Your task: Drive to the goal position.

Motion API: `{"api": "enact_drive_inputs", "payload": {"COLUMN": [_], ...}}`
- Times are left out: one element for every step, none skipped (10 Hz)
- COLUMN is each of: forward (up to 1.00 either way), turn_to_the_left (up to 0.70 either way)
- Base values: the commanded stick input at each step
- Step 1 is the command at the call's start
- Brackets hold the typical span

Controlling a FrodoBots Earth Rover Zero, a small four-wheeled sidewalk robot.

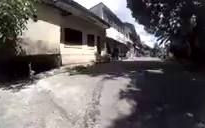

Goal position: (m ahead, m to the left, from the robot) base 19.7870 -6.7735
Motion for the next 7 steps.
{"api": "enact_drive_inputs", "payload": {"forward": [0.85, 0.85, 0.85, 0.85, 0.85, 0.85, 0.85], "turn_to_the_left": [-0.34, -0.34, -0.34, -0.34, -0.29, -0.13, 0.0]}}
